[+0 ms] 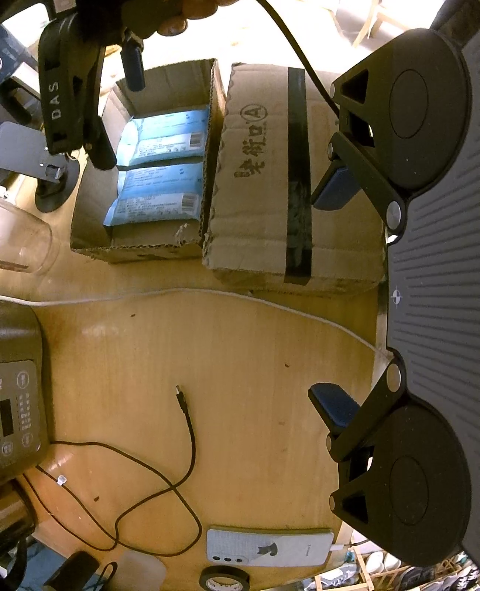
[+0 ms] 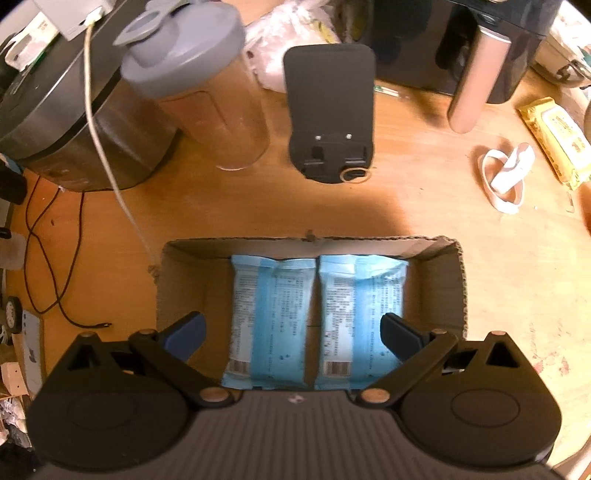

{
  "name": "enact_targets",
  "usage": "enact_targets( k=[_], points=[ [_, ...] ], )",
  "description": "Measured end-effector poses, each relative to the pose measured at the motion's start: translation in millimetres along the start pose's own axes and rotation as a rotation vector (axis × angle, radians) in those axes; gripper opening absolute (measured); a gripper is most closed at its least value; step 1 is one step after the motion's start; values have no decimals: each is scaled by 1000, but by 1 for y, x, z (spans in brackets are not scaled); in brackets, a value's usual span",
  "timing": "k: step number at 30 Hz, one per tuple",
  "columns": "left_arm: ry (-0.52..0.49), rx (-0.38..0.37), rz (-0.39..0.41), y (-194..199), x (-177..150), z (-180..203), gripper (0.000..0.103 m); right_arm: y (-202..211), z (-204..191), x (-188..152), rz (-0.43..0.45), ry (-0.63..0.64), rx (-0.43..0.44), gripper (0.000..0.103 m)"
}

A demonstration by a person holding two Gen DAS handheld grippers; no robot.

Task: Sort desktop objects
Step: 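Lift the open right gripper up out of the box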

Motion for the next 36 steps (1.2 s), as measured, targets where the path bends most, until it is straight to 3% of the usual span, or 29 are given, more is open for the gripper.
enact_targets(
  k=[36],
  points=[
    [-24,6,-6,-1,2,20,103,9,80,-2,4,-63,-62,103]
  ],
)
Point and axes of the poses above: each gripper's, at about its wrist camera, not at the fingertips, and y roughly against the way its jaws point, z to its right, x to its top, the point moved 7 cm from there along -y, roughly the way its jaws point, and after that the axes turned 4 degrees about -z, right-handed, at the moved point
